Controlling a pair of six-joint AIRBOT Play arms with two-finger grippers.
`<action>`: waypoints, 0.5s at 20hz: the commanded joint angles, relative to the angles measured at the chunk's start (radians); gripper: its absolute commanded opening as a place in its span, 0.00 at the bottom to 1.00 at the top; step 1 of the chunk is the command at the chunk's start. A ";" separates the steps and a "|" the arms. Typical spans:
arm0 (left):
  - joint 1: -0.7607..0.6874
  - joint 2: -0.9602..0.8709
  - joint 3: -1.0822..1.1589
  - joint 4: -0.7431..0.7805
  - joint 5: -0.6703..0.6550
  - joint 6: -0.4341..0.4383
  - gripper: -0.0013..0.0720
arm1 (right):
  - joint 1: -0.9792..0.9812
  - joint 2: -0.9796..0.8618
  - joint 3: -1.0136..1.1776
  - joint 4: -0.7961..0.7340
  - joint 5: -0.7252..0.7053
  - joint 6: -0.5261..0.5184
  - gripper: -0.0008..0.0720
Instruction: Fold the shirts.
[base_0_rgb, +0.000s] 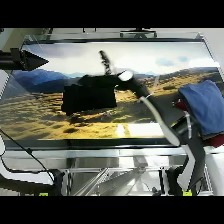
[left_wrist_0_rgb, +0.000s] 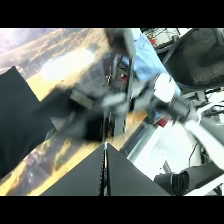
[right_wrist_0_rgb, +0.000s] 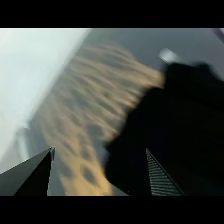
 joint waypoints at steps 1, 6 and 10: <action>-0.001 0.001 -0.010 -0.003 0.003 0.002 0.04 | -0.182 0.035 0.001 -0.456 0.274 0.360 0.90; -0.001 0.000 -0.010 -0.002 0.003 0.002 0.04 | -0.270 -0.058 0.001 -0.474 0.298 0.371 0.96; -0.002 0.000 -0.010 -0.002 0.003 0.002 0.04 | -0.242 -0.148 0.001 -0.404 0.306 0.343 0.96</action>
